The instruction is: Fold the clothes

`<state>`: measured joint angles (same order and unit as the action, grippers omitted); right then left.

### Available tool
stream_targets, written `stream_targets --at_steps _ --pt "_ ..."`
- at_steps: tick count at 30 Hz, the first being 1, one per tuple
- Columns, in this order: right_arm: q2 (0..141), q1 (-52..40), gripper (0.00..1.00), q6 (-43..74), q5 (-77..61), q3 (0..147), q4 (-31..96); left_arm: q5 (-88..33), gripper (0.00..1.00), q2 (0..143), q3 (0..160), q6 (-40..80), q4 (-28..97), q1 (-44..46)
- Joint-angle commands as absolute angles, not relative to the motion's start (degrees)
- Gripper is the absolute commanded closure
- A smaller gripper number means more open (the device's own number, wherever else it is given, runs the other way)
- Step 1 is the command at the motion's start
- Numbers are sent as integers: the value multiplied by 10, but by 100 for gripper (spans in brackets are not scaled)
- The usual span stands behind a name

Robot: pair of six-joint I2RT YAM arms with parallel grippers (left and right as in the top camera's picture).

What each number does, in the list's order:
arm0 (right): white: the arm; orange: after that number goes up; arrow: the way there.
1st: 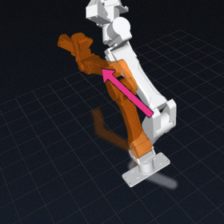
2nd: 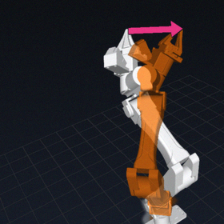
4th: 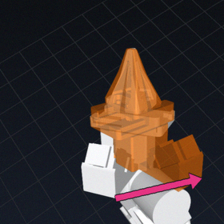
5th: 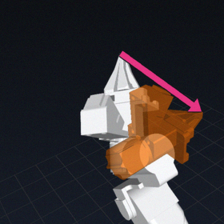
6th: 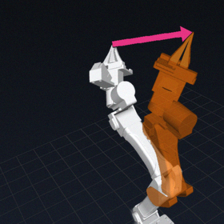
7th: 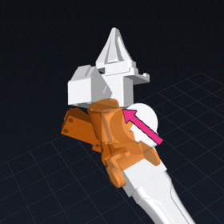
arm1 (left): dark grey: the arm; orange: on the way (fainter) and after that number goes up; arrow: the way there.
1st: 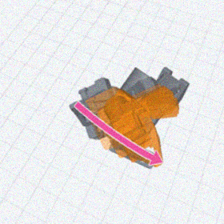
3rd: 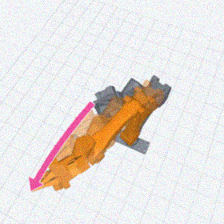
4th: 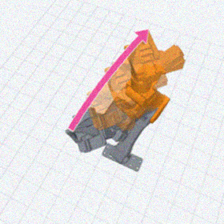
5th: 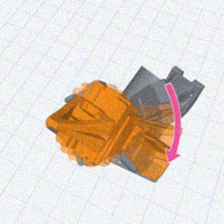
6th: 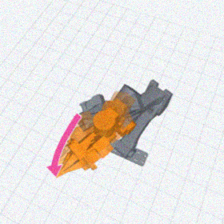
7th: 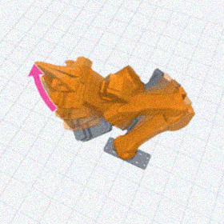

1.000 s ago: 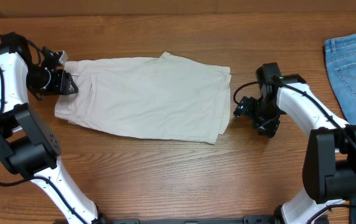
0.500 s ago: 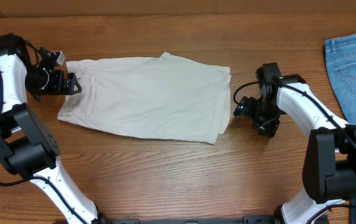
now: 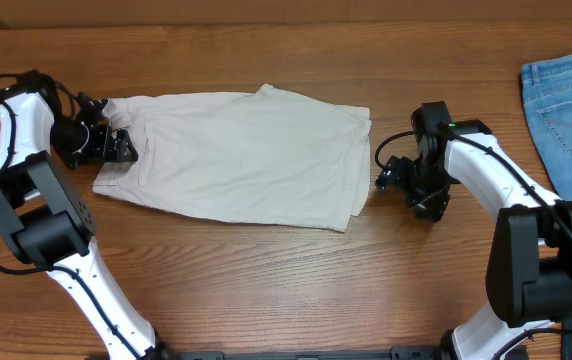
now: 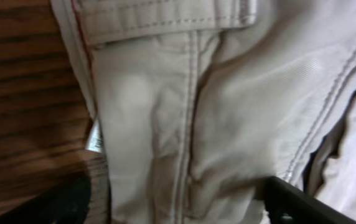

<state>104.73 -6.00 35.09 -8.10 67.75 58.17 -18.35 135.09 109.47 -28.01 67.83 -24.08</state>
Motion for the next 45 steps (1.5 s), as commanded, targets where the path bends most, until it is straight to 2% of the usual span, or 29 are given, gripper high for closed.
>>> stream_targets --at_steps 1,6,11,17,19,26,32,38,45 --pt "1043 -58 8 349 -77 678 582 -220 18 1425 1080 -288 682 -243" --pt "1043 -58 8 349 -77 678 579 -248 37 1462 1080 -288 695 -240" --pt "1043 -58 8 349 -77 678 573 -286 45 1498 1080 -311 715 -231" --pt "1043 -58 8 349 -77 678 574 -299 78 1515 1080 -313 722 -223" --pt "1043 -58 8 349 -77 678 573 -299 96 1514 1082 -313 722 -224" --pt "1043 -58 8 349 -77 678 574 -294 96 1514 1103 -313 752 -238" --pt "1043 -58 8 349 -77 678 578 -290 96 1514 1195 -286 802 -267" --pt "1043 -58 8 349 -77 678 580 -178 96 1514 1308 -210 851 -293" --pt "1043 -58 8 349 -77 678 571 -82 96 1514 1469 -177 939 -291"
